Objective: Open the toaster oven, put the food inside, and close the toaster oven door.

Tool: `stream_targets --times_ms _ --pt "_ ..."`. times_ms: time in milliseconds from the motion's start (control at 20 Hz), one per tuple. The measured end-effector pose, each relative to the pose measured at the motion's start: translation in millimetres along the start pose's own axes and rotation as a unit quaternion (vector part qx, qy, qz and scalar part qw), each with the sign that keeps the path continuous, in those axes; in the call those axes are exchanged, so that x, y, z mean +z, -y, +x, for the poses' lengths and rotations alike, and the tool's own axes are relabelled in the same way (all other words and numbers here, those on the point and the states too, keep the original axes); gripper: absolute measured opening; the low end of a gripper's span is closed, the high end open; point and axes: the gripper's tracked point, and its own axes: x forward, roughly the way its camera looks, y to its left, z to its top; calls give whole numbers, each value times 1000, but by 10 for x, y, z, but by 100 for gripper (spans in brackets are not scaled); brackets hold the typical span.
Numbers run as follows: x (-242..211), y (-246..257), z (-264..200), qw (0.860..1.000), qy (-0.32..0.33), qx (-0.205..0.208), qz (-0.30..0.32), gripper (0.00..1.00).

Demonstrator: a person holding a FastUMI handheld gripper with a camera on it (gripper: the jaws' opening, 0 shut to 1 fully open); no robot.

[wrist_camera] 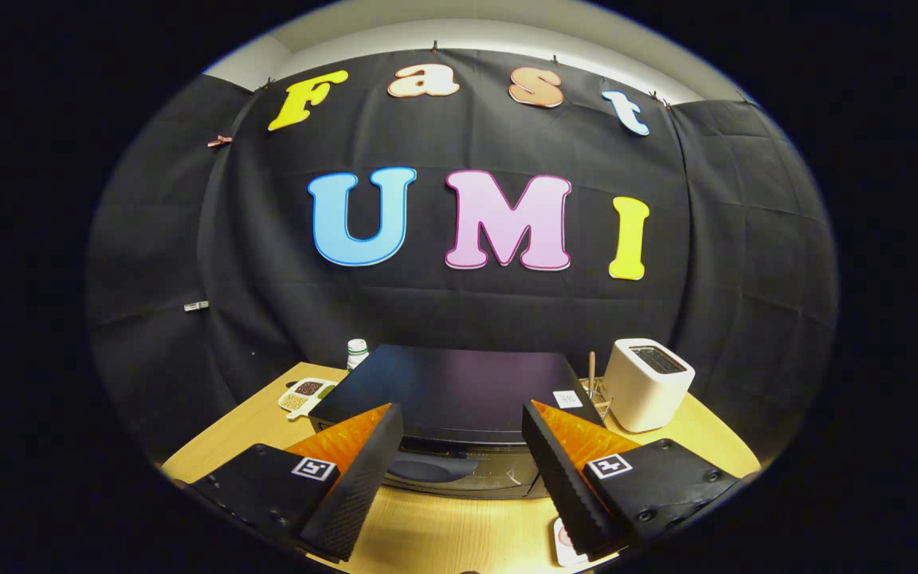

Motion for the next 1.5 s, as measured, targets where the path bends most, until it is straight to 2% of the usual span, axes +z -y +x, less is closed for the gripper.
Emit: stream_targets --times_ms 200,500,750,1250,1500 --pt "-319 -43 268 999 -31 -15 -3 98" --pt "-764 -234 530 996 -84 -9 1 98" --pt "-816 -311 517 996 -91 0 22 99" --pt "-1148 -345 -73 991 -131 0 36 99" --pt "-1502 -383 -377 986 -169 15 6 98"
